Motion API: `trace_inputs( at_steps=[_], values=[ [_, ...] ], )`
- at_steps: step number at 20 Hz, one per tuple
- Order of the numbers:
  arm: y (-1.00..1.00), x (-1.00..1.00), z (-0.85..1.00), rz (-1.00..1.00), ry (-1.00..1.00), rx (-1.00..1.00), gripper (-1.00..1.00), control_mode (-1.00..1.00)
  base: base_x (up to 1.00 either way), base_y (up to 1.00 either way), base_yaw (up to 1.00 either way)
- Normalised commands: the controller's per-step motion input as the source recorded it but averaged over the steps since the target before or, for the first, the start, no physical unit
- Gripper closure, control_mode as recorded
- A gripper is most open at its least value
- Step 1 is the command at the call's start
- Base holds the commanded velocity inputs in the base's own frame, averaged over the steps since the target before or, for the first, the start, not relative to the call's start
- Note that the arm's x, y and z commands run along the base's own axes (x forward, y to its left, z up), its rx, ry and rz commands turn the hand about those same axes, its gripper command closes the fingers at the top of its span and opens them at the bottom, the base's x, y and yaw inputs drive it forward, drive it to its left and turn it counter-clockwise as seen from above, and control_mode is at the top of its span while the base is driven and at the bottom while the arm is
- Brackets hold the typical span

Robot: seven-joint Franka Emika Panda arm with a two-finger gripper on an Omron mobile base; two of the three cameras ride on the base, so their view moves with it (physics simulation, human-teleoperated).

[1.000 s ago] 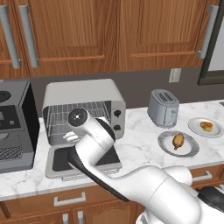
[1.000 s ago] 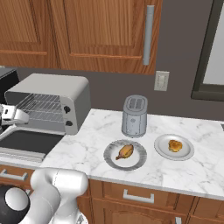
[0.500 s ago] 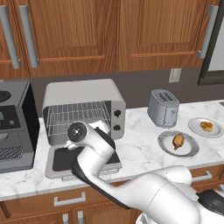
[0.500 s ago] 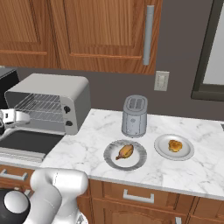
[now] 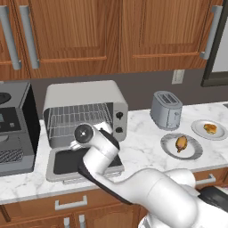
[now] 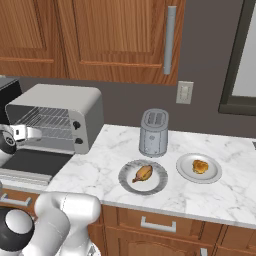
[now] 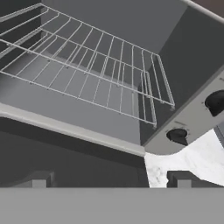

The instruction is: Open the toaster oven door. Place the bread on the bottom rack in the toaster oven and place the chicken drumstick on the top rack.

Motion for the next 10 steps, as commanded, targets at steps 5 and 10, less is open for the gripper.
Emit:
trace_inputs(
  at_steps=[5, 10],
  values=[
    [0.03, 0.26, -0.09, 0.0, 0.02, 0.0, -1.0, -1.0, 0.0, 0.0, 0.0],
    [0.05, 0.31, -0.03, -0.02, 0.0, 0.0, -1.0, -1.0, 0.0, 0.0, 0.0]
  ],
)
